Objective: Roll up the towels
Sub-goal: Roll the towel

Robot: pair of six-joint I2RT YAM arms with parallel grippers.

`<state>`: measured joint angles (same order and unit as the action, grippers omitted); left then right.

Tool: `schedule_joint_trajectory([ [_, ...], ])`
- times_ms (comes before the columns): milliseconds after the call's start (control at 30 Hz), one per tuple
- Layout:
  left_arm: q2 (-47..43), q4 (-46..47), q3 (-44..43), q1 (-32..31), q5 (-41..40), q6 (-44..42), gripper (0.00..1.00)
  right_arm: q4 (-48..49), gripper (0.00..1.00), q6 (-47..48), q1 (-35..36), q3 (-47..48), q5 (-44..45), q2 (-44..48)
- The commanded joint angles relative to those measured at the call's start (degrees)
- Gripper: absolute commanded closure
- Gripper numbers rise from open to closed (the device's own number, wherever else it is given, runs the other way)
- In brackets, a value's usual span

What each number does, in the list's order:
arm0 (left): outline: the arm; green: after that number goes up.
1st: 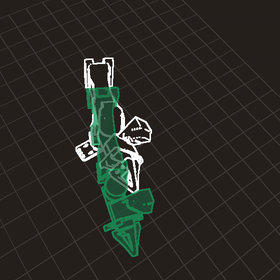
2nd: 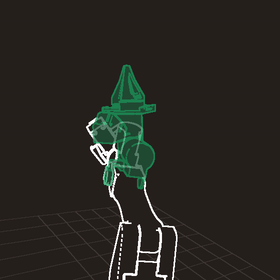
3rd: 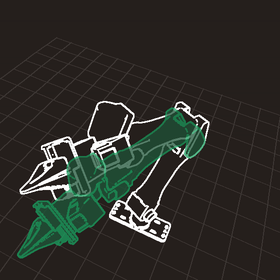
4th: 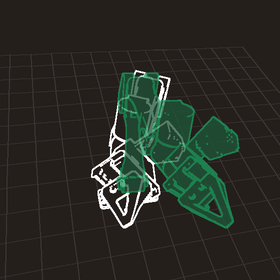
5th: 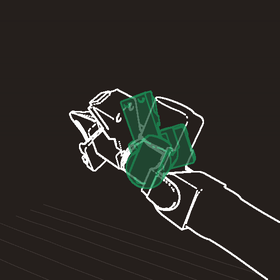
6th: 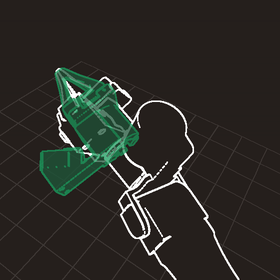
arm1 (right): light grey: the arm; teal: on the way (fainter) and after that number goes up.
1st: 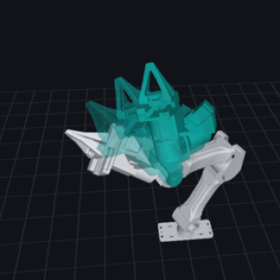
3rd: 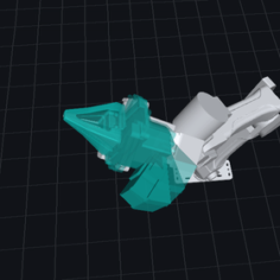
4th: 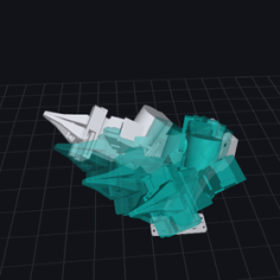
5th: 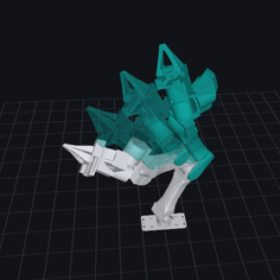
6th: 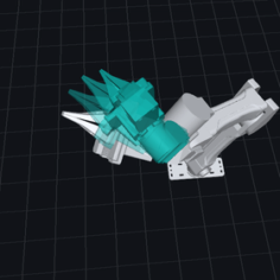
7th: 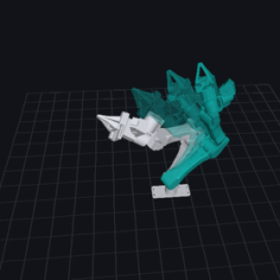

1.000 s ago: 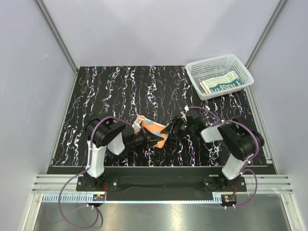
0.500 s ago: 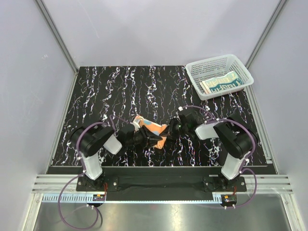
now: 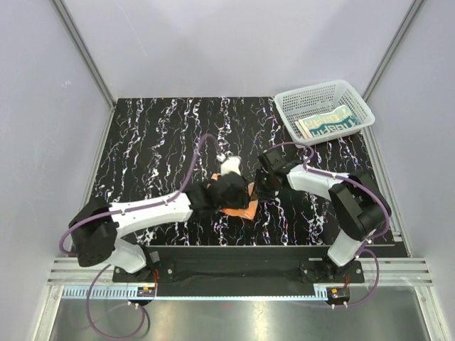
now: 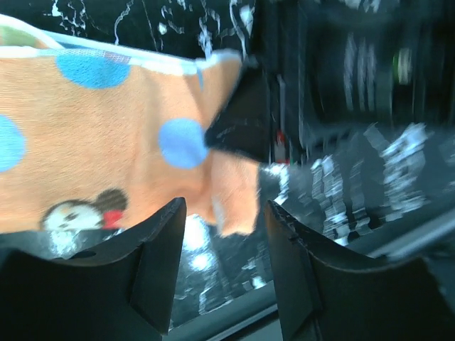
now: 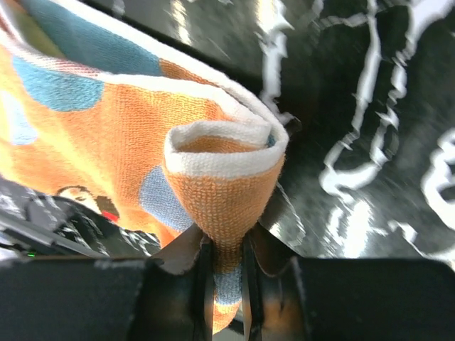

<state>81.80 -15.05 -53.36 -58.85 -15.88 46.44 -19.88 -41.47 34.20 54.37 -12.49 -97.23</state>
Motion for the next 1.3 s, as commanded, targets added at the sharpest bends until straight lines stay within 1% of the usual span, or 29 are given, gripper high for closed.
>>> schedule_joint_trajectory([
  [0, 6.1, -12.5, -4.5, -7.6, -17.8, -7.0, 0.47, -10.6, 0.95, 3.8, 0.8, 4.1, 3.9, -1.2],
  [33, 7.6, -14.2, -7.3, -9.0, -20.8, -6.8, 0.47, -11.7, 0.96, 3.9, 0.9, 4.8, 4.3, -1.6],
  [133, 14.6, -19.0, -12.5, -12.7, -25.0, -5.6, 0.46, -14.1, 0.96, 4.6, 0.9, 6.0, 5.0, -2.1],
  [167, 16.3, -19.7, -15.6, -13.5, -25.6, -5.0, 0.46, -14.3, 0.96, 4.6, 0.9, 6.1, 5.0, -2.1],
  [200, 19.1, -20.3, -17.0, -14.7, -26.0, -5.0, 0.45, -14.6, 0.96, 4.5, 1.0, 6.1, 5.1, -1.9],
  [267, 21.6, -20.9, -20.1, -16.2, -27.1, -4.7, 0.44, -15.1, 0.96, 4.5, 1.0, 6.1, 5.1, -1.7],
  [400, 23.1, -21.2, -24.0, -18.1, -27.8, -5.0, 0.41, -15.6, 0.96, 4.7, 1.2, 6.0, 5.6, -1.7],
  [500, 23.2, -23.6, -25.9, -19.9, -31.0, -4.9, 0.40, -15.8, 0.96, 4.8, 1.2, 6.1, 6.0, -2.3],
  [533, 23.2, -24.9, -26.9, -20.5, -33.7, -5.0, 0.39, -15.7, 0.96, 4.9, 1.2, 6.1, 6.0, -2.5],
  [567, 23.2, -25.5, -27.5, -21.5, -34.6, -5.1, 0.38, -15.5, 0.96, 4.8, 1.2, 6.2, 5.9, -3.1],
  [667, 23.1, -25.5, -28.3, -22.2, -34.7, -5.6, 0.38, -15.3, 0.97, 4.9, 1.3, 6.4, 5.6, -4.1],
  [733, 23.1, -23.8, -27.9, -22.9, -33.5, -6.0, 0.37, -15.3, 0.97, 4.9, 1.3, 6.5, 5.5, -4.6],
  [833, 23.4, -22.2, -27.2, -23.9, -33.9, -4.5, 0.38, -15.5, 0.97, 5.1, 1.3, 6.9, 5.4, -5.0],
  [900, 21.4, -19.8, -24.8, -25.1, -34.2, -3.9, 0.36, -15.7, 0.97, 5.3, 1.3, 7.0, 5.2, -4.7],
  [933, 20.5, -15.9, -23.6, -25.0, -32.7, -3.7, 0.35, -15.7, 0.97, 5.4, 1.3, 7.0, 4.9, -4.6],
  [1000, 19.4, -13.2, -21.1, -25.0, -31.8, -3.5, 0.32, -15.5, 0.97, 5.4, 1.3, 6.9, 3.7, -4.5],
  [1133, 24.4, -15.2, -23.3, -24.8, -32.5, -1.7, 0.32, -15.0, 0.97, 5.3, 1.3, 6.9, 2.2, -4.5],
  [1167, 26.3, -14.9, -23.5, -24.6, -32.1, -1.7, 0.32, -15.2, 0.97, 5.2, 1.3, 6.9, 2.0, -4.5],
  [1267, 28.2, -11.8, -22.2, -24.2, -30.8, -2.5, 0.32, -15.5, 0.97, 5.2, 1.3, 6.9, 1.5, -3.8],
])
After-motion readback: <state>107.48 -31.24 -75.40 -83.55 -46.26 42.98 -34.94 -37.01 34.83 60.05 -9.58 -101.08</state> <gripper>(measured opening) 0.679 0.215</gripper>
